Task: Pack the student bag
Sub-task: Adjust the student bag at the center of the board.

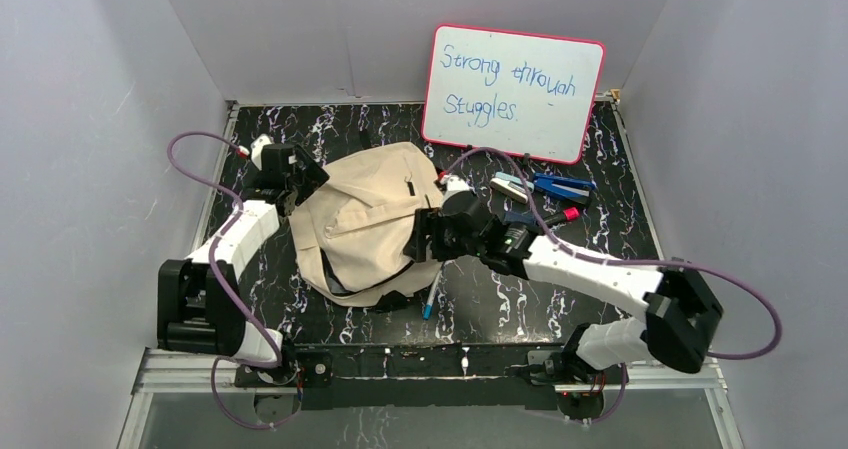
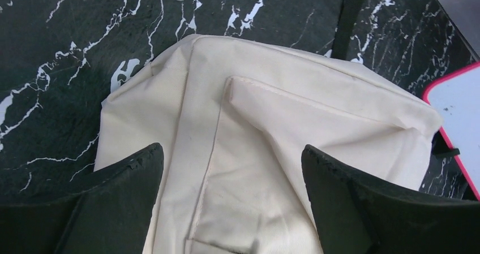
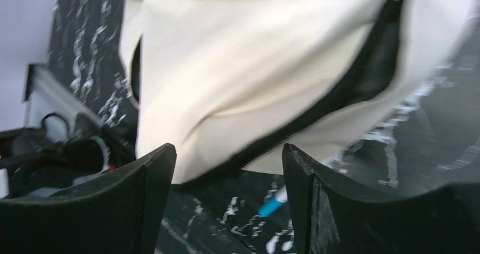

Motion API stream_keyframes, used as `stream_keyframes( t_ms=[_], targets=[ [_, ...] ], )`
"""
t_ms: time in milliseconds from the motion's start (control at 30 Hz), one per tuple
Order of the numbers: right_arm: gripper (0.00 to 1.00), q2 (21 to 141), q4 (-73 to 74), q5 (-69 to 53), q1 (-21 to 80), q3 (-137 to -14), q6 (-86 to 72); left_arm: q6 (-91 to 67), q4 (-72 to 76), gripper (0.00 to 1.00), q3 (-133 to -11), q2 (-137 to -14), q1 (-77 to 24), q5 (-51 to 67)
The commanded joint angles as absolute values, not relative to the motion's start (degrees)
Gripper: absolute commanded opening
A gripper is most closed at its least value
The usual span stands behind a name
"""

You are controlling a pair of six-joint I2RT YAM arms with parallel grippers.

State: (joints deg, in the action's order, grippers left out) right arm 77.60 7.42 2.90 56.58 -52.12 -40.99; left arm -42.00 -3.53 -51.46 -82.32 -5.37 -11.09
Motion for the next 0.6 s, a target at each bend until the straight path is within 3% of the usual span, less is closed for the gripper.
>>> stream_keyframes(
  t_ms=[0, 67, 200, 567],
  targets=[
    [0.80, 71.14, 16.48, 20.00, 56.17, -52.03, -35.48, -35.60, -5.41, 0.87, -52.00, -77.51, -5.23, -9.23],
    [0.80, 69.36, 18.03, 23.15, 54.91, -51.94, -33.48, -33.21, -5.19, 0.86, -52.74, -76.80, -6.05, -6.65],
    [0.71, 70.26, 16.54, 19.15, 48.45, -52.61, -28.87, -27.80, -5.10, 0.86, -55.12, -76.86, -13.62, -7.12],
    [0.54, 81.61, 7.03, -4.92, 41.84, -56.88, -21.54, -26.48, -3.08, 0.84, -53.09, -81.00, -28.07, -5.73]
  ],
)
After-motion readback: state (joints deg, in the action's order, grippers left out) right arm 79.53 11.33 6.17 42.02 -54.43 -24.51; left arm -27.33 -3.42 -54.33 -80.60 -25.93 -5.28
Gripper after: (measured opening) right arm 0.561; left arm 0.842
